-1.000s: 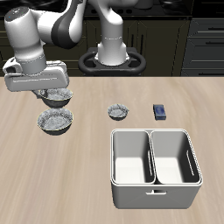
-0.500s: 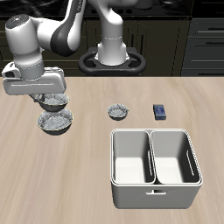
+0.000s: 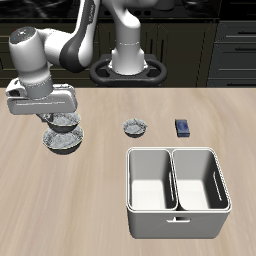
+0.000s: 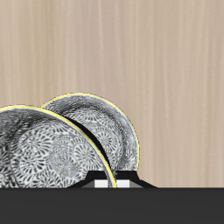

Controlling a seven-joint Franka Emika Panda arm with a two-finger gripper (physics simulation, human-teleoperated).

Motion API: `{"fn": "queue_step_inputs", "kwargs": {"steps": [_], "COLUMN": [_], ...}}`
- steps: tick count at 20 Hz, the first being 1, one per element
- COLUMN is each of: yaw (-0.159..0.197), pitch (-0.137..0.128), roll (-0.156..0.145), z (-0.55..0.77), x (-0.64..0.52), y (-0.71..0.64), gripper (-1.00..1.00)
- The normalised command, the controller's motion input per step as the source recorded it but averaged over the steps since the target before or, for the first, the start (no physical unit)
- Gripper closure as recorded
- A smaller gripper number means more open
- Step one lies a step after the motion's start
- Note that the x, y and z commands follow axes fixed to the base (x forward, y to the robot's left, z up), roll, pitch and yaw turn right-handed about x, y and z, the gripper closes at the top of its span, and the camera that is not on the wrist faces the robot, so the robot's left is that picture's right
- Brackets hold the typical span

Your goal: Stack the middle-sized bowl on the largest bowl

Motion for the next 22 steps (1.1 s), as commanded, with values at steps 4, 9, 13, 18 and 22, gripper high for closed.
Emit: {"fn": "queue_step_inputs", "kwargs": {"steps": [4, 9, 13, 18, 22], "yaw": [0.013, 0.032, 0.042, 0.007, 0.018], "pitch": [0.025, 0.050, 0.031, 0.002, -0.028], "roll": [-0.008, -0.027, -0.019, 0.007, 0.041], "z": [-0.15, -0.22, -0.17, 0.00, 0.29], "x": [0.10, 0.23, 0.05, -0.01, -0.13], "y": [-0.05, -0.09, 0.07, 0.08, 0.21], "gripper": [1.00, 1.00, -1.00, -1.00, -1.00]}}
